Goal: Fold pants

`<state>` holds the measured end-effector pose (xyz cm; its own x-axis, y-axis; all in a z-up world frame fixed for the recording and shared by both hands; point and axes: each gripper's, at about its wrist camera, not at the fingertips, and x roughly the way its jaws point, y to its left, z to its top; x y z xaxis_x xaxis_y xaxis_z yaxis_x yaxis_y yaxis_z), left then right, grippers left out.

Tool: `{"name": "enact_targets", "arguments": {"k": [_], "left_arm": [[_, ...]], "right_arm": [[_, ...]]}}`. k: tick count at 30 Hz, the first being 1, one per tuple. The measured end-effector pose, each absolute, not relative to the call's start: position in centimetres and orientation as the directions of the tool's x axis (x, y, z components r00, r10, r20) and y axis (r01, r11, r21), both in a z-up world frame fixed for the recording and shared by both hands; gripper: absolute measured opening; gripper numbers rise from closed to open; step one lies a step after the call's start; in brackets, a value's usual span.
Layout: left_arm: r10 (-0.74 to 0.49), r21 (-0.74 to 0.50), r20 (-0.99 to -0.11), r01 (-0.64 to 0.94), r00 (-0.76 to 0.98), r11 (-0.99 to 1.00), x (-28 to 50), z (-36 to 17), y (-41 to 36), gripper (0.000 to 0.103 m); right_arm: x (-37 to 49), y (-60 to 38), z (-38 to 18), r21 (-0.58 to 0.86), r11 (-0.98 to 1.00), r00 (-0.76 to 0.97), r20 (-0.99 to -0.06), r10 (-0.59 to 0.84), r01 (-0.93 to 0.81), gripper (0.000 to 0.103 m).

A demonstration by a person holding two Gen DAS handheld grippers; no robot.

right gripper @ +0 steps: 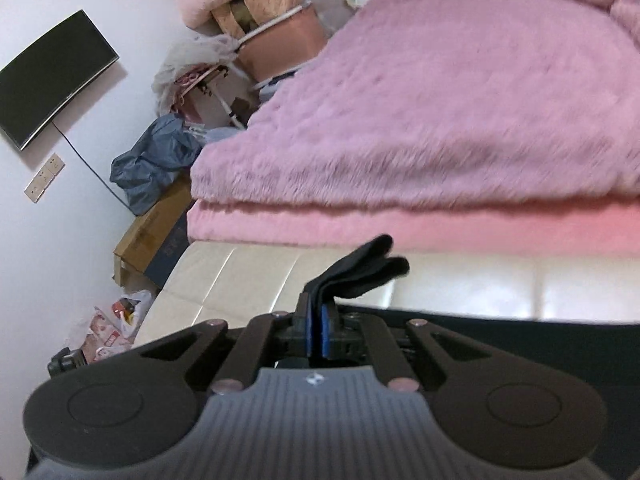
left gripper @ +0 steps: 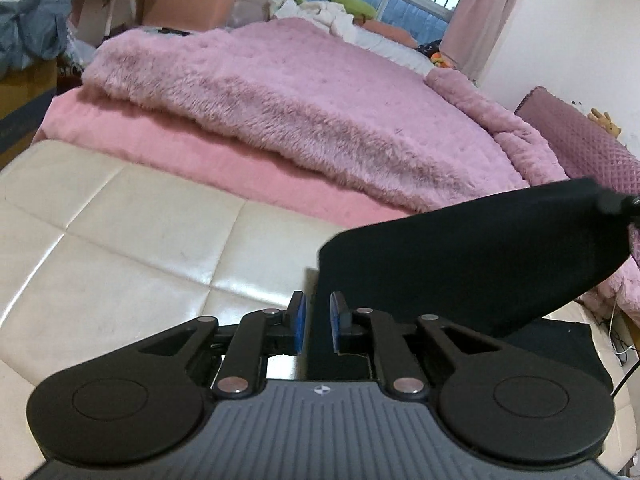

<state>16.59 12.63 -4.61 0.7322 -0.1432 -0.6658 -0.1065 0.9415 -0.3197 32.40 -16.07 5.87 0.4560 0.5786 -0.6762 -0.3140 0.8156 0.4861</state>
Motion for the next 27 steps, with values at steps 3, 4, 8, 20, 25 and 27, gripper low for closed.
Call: {"name": "enact_targets", "arguments": {"k": [3, 4, 8, 20, 25, 27], "left_arm": [[-0.161, -0.326, -0.660, -0.086, 0.734, 0.942, 16.8, -4.1, 11.7, 0.014], [-0.162, -0.323, -0.661, -0.083, 0.733, 0.943, 16.9, -4.0, 11.4, 0.014], [-0.179, -0.310, -0.672, -0.054, 0.719, 0.949, 17.4, -3.9, 9.9, 0.014], [-0.239, -0.272, -0.753, 0.041, 0.613, 0.962, 20.5, -7.1, 3.8, 0.014], [-0.240, -0.239, -0.794, 0.076, 0.558, 0.968, 21.6, -9.0, 1.2, 0.014], [-0.239, -0.232, -0.804, 0.083, 0.544, 0.969, 21.8, -9.6, 0.6, 0.014]], "right_arm": [[32.2, -19.8, 8.5, 0.466, 0.832, 0.483, -0.678, 0.554, -0.300, 0.000], [32.1, -21.1, 9.4, 0.458, 0.840, 0.496, -0.678, 0.542, -0.292, 0.000], [31.6, -26.9, 11.6, 0.425, 0.873, 0.544, -0.686, 0.483, -0.238, 0.000], [30.2, -45.4, 0.9, 0.366, 0.923, 0.477, -0.837, 0.269, 0.122, 0.000], [29.9, -48.0, -6.9, 0.302, 0.931, 0.426, -0.884, 0.194, 0.203, 0.000], [29.7, -48.6, -8.9, 0.291, 0.932, 0.414, -0.892, 0.182, 0.217, 0.000]]}}
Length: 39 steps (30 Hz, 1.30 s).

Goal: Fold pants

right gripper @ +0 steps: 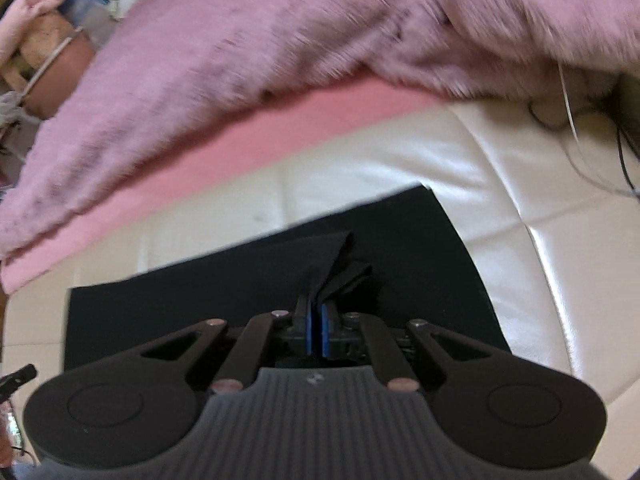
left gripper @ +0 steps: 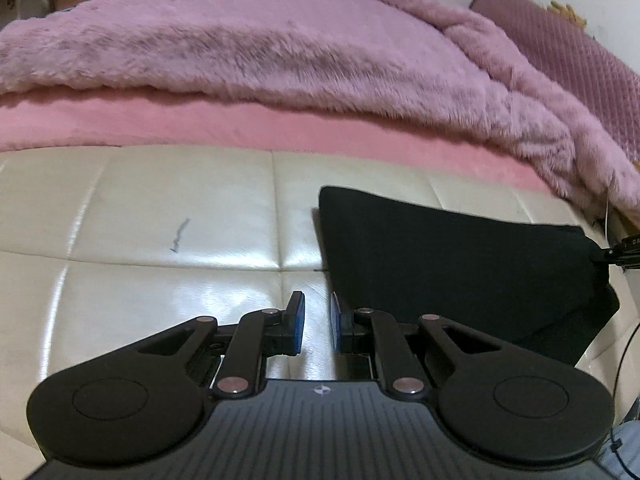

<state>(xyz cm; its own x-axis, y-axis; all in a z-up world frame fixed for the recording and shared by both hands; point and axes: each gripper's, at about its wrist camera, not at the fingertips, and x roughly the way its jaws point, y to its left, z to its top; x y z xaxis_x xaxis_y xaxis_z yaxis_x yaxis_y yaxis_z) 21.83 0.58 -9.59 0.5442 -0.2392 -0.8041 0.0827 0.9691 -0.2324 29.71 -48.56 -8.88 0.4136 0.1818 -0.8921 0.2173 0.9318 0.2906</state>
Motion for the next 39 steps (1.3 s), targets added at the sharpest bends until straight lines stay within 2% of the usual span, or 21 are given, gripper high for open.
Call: {"name": "enact_targets", "arguments": {"k": [6, 12, 15, 18, 22, 31, 35, 39], "left_arm": [[-0.227, -0.215, -0.822, 0.084, 0.522, 0.973, 22.6, -10.5, 0.1, 0.014], [-0.222, -0.214, -0.817, 0.078, 0.532, 0.974, 23.8, -10.4, -0.1, 0.014], [-0.226, -0.217, -0.814, 0.079, 0.535, 0.973, 24.0, -10.4, -0.2, 0.014], [-0.226, -0.217, -0.820, 0.080, 0.525, 0.973, 24.3, -10.9, -0.5, 0.014], [-0.225, -0.205, -0.825, 0.096, 0.518, 0.974, 24.7, -11.4, -1.0, 0.014], [-0.250, -0.202, -0.810, 0.146, 0.531, 0.968, 28.0, -12.1, -3.6, 0.014], [-0.261, -0.207, -0.804, 0.160, 0.534, 0.965, 28.7, -12.2, -4.1, 0.014], [-0.267, -0.220, -0.809, 0.150, 0.524, 0.964, 28.9, -12.8, -4.1, 0.014]], "right_arm": [[29.2, -48.6, -9.5, 0.286, 0.941, 0.440, -0.879, 0.183, 0.179, 0.000], [30.0, -47.2, -2.5, 0.321, 0.947, 0.545, -0.799, 0.254, 0.029, 0.000], [30.5, -47.2, 0.0, 0.212, 0.977, 0.577, -0.795, 0.184, -0.020, 0.000], [32.0, -49.5, -3.9, 0.106, 0.990, 0.496, -0.867, 0.049, 0.089, 0.000], [32.3, -50.5, -9.9, 0.072, 0.986, 0.426, -0.905, 0.003, 0.147, 0.000], [33.8, -49.9, -12.0, 0.000, 0.990, 0.382, -0.923, -0.054, 0.141, 0.000], [33.3, -50.0, -9.1, 0.079, 0.987, 0.447, -0.895, 0.009, 0.139, 0.000], [31.7, -50.4, -4.5, 0.237, 0.966, 0.579, -0.804, 0.136, 0.102, 0.000]]}}
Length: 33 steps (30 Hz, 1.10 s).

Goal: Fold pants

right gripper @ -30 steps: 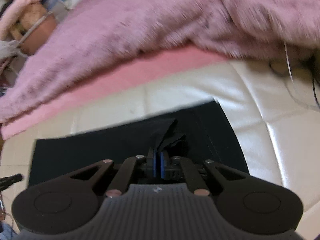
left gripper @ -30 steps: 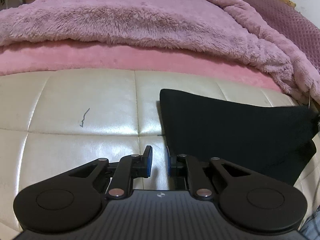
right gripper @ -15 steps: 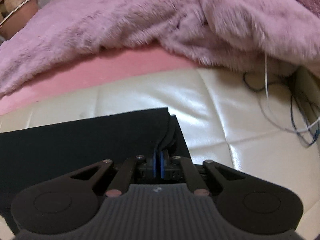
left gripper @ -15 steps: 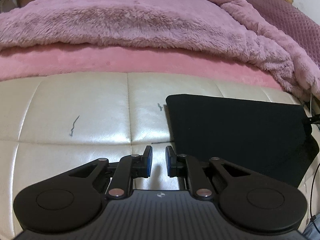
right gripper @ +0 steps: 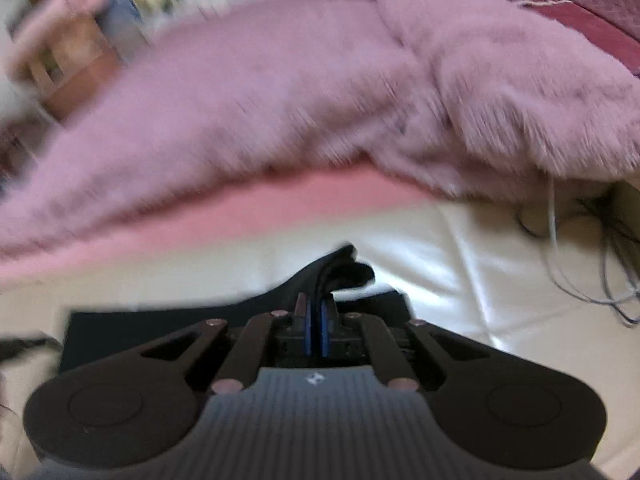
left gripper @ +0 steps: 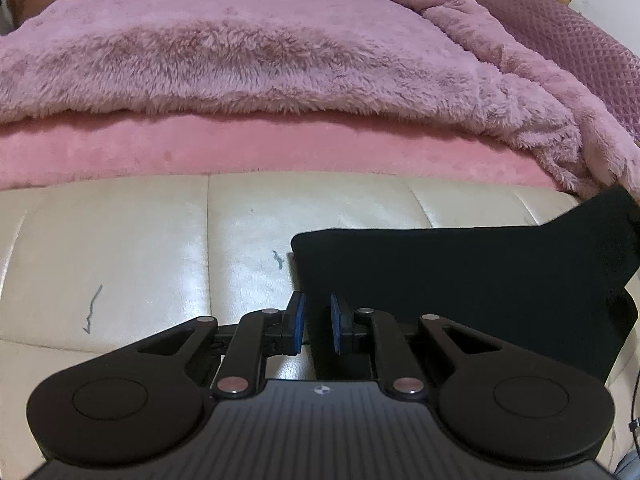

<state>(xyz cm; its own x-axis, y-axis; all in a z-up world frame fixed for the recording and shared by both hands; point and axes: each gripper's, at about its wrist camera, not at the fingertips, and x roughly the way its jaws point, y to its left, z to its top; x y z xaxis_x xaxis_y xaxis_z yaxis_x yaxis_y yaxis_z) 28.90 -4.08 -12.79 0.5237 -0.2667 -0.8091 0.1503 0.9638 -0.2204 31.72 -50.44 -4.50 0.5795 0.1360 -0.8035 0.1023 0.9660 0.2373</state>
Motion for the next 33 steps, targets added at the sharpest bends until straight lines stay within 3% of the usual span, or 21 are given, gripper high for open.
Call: {"name": "enact_targets", "arguments": {"k": [5, 8, 10, 14, 17, 20, 27, 33], "left_arm": [[-0.268, -0.222, -0.818, 0.150, 0.509, 0.963, 28.8, -13.3, -4.3, 0.014], [-0.263, -0.206, -0.820, 0.167, 0.509, 0.964, 29.0, -13.2, -4.4, 0.014], [-0.260, -0.200, -0.816, 0.169, 0.516, 0.965, 29.2, -13.0, -4.3, 0.014], [-0.283, -0.235, -0.797, 0.157, 0.534, 0.959, 30.1, -12.8, -4.1, 0.014], [-0.313, -0.259, -0.784, 0.175, 0.537, 0.950, 30.7, -12.8, -4.5, 0.014], [-0.314, -0.241, -0.783, 0.204, 0.537, 0.949, 31.3, -13.5, -5.6, 0.014], [-0.216, -0.094, -0.809, 0.243, 0.546, 0.966, 32.9, -15.3, -7.0, 0.006], [-0.185, -0.085, -0.805, 0.199, 0.563, 0.976, 32.7, -14.4, -6.2, 0.006]], "right_arm": [[32.5, -51.6, -10.1, 0.093, 0.980, 0.414, -0.910, 0.011, 0.178, 0.000], [32.2, -51.6, -11.7, 0.067, 0.978, 0.408, -0.913, -0.019, 0.196, 0.002], [32.2, -51.0, -11.5, -0.011, 0.982, 0.412, -0.907, -0.089, 0.188, 0.016], [32.3, -48.9, -9.5, -0.151, 0.981, 0.490, -0.851, -0.190, 0.118, 0.016], [32.1, -47.4, -8.6, -0.147, 0.989, 0.578, -0.804, -0.140, 0.034, 0.014], [33.0, -47.2, -9.6, -0.116, 0.993, 0.572, -0.815, -0.090, -0.009, 0.011], [33.8, -48.3, -12.5, -0.164, 0.985, 0.541, -0.825, -0.162, 0.046, 0.008], [33.5, -49.2, -12.1, -0.168, 0.977, 0.530, -0.821, -0.211, 0.130, 0.012]]}}
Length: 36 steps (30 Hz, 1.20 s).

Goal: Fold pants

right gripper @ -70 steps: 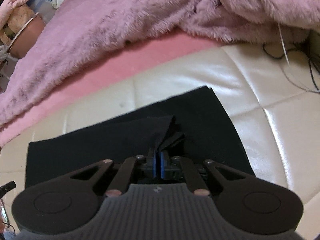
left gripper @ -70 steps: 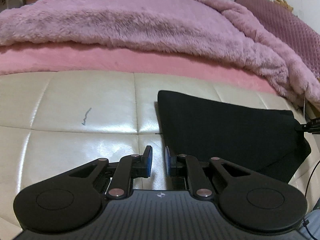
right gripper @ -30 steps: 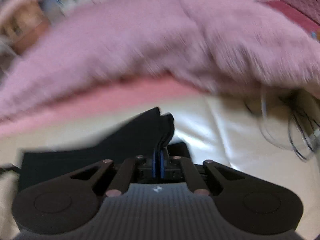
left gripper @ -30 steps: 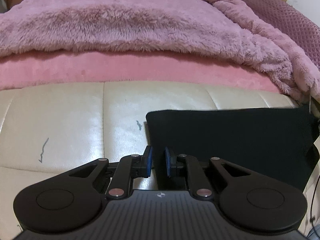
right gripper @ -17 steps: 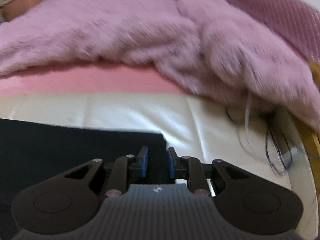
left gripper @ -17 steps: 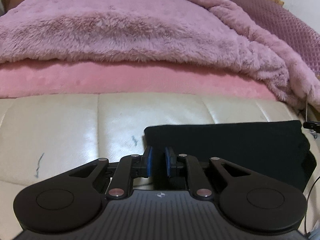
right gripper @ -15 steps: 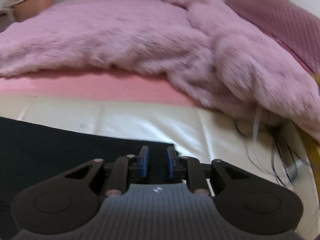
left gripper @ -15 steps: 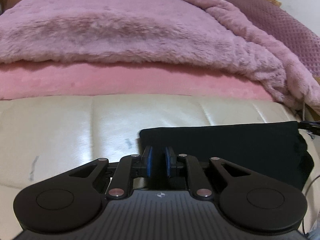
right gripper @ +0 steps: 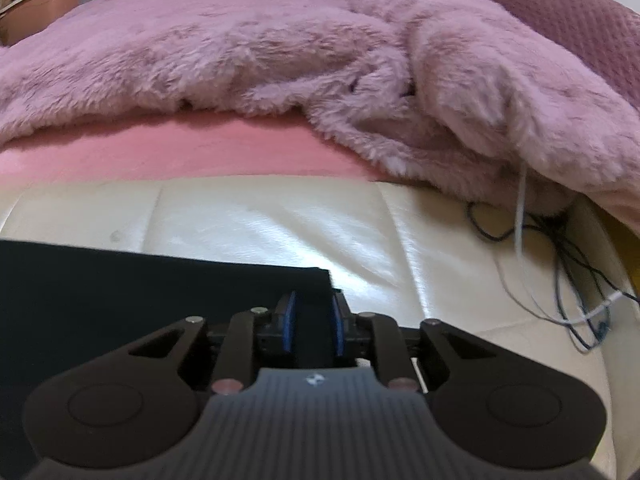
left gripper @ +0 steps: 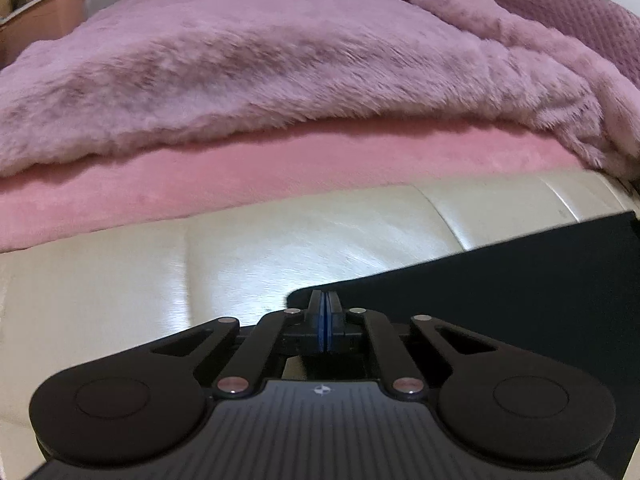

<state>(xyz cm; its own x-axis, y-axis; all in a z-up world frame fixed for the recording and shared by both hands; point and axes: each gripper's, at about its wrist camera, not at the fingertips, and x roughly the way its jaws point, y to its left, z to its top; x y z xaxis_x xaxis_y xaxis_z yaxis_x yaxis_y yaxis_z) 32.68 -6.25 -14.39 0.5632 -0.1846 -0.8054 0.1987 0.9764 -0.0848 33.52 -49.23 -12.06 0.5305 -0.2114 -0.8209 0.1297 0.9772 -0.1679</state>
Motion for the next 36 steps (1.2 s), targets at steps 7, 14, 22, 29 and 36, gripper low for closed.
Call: {"name": "enact_targets", "arguments": {"k": [7, 14, 22, 29, 36], "left_arm": [[-0.325, -0.213, -0.786, 0.264, 0.525, 0.941, 28.0, -11.3, -5.2, 0.007], [-0.352, -0.187, -0.813, 0.365, 0.464, 0.912, 22.2, -11.0, -6.0, 0.007], [-0.222, 0.029, -0.808, 0.413, 0.546, 0.910, 16.1, -11.7, -6.7, 0.044], [-0.172, 0.034, -0.811, 0.339, 0.559, 0.940, 15.8, -14.0, -7.5, 0.045], [-0.136, 0.094, -0.814, 0.358, 0.565, 0.929, 15.2, -14.0, -8.2, 0.009]], "right_arm": [[29.0, -46.1, -8.9, -0.131, 0.986, 0.607, -0.778, -0.166, 0.102, 0.009], [24.0, -37.7, -9.0, 0.036, 0.996, 0.645, -0.760, 0.077, -0.077, 0.009], [20.1, -30.7, -10.6, 0.106, 0.992, 0.690, -0.713, 0.127, -0.072, 0.026], [18.7, -28.2, -11.8, 0.077, 0.990, 0.719, -0.681, 0.137, -0.115, 0.026], [19.0, -27.4, -14.2, 0.024, 0.988, 0.688, -0.715, 0.124, -0.153, 0.026]]}}
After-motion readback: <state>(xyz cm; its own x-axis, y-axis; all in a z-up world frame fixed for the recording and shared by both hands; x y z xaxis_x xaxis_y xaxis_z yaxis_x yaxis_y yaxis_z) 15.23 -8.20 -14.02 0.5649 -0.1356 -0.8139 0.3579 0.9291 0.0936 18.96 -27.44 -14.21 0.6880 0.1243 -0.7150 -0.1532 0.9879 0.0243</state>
